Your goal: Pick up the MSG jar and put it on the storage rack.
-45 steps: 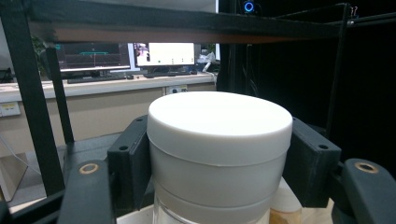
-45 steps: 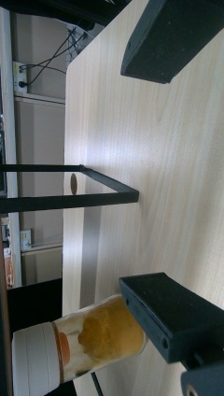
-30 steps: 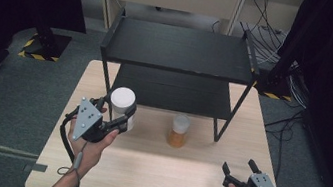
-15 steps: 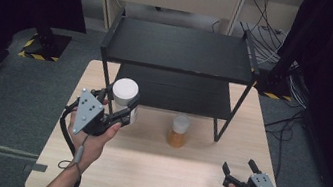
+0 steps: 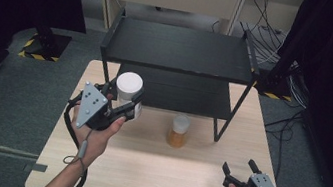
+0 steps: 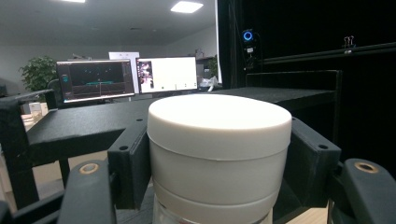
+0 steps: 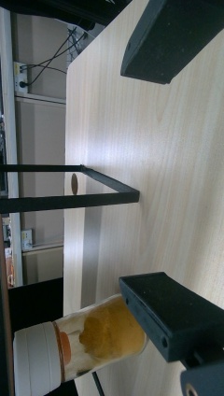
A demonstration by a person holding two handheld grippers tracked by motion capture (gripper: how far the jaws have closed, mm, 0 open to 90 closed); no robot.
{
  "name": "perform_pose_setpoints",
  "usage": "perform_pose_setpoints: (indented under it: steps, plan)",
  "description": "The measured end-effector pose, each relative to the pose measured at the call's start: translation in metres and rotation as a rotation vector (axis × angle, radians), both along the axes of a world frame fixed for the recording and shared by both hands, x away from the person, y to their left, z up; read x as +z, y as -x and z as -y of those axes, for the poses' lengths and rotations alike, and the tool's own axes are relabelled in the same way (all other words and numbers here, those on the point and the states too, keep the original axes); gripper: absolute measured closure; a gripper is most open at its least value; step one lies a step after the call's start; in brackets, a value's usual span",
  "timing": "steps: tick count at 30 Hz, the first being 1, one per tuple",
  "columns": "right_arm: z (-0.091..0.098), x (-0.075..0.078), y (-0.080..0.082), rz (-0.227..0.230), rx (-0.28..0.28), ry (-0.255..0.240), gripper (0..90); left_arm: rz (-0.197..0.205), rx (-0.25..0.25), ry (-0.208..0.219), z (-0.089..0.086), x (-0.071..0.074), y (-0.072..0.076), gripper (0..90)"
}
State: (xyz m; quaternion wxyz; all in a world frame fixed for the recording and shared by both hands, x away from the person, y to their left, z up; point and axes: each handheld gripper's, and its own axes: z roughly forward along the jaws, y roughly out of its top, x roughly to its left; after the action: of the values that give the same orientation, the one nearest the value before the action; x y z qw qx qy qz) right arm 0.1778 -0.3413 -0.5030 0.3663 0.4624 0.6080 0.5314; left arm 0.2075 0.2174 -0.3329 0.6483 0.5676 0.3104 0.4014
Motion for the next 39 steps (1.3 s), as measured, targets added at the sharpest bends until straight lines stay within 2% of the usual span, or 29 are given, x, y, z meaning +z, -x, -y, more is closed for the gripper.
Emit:
perform_pose_setpoints:
  steps: [8,17,39]
  plan:
    - [0.000,0.000,0.000,-0.001,0.001,0.000,2.7,0.005,0.010,-0.012,0.002,0.009,-0.004,33.4]
    - [0.000,0.000,0.000,0.000,0.000,0.000,2.9,-0.007,0.015,0.011,-0.002,0.019,-0.007,33.4]
    - [0.000,0.001,0.000,-0.005,-0.001,-0.004,2.9,-0.013,0.042,0.019,-0.001,0.040,-0.018,33.4]
